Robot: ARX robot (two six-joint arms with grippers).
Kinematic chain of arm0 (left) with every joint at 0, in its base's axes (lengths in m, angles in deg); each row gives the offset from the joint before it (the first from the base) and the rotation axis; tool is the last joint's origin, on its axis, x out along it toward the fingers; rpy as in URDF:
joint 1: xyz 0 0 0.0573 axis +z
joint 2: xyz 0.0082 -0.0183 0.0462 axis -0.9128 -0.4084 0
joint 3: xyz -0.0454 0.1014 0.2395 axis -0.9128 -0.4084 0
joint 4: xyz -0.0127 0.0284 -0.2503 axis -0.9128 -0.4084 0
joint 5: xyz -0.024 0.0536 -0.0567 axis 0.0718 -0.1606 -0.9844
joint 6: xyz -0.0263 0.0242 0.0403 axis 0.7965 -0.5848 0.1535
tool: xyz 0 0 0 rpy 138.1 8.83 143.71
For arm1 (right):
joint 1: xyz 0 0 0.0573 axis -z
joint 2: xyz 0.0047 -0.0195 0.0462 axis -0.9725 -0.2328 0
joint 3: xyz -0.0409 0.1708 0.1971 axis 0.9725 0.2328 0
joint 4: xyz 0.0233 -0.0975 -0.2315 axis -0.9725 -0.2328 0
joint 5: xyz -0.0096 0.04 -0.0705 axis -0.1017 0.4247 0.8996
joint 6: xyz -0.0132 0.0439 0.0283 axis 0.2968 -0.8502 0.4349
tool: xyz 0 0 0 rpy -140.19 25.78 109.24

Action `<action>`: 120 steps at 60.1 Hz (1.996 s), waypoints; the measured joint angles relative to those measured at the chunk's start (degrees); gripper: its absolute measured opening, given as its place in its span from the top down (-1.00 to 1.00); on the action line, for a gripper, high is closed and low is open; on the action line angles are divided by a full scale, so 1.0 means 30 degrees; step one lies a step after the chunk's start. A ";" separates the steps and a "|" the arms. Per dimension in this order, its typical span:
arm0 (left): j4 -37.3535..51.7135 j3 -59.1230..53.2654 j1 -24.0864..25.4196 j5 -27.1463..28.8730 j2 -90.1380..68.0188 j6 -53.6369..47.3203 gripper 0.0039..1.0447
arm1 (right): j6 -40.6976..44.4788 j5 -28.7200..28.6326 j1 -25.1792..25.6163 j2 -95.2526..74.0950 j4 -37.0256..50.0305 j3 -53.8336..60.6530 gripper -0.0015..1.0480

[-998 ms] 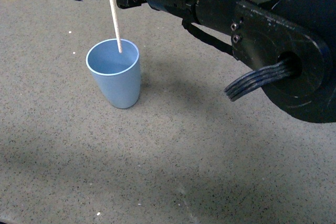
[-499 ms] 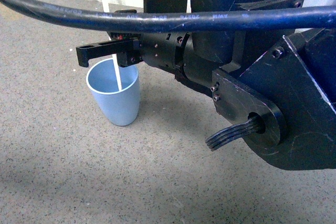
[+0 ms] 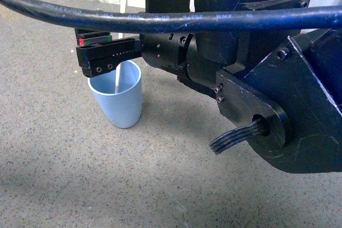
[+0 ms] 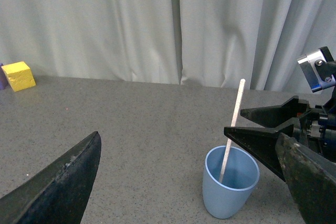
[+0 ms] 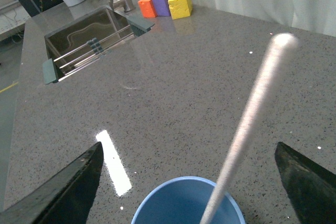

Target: Transfer chopsticks to blue cup

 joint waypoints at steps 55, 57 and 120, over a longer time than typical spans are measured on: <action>0.0000 0.0000 0.0000 0.0000 0.0000 0.0007 -0.88 | -0.0882 0.8116 0.7104 0.8167 -0.8233 0.5610 -0.82; 0.0000 0.0000 0.0000 0.0000 0.0000 0.0000 -0.88 | -0.0342 0.8531 0.7701 0.8888 -0.8298 0.6368 -0.82; 0.0000 0.0000 0.0000 0.0000 0.0000 0.0000 -0.88 | 0.4051 0.7271 1.3544 2.5361 -0.2688 1.9679 0.98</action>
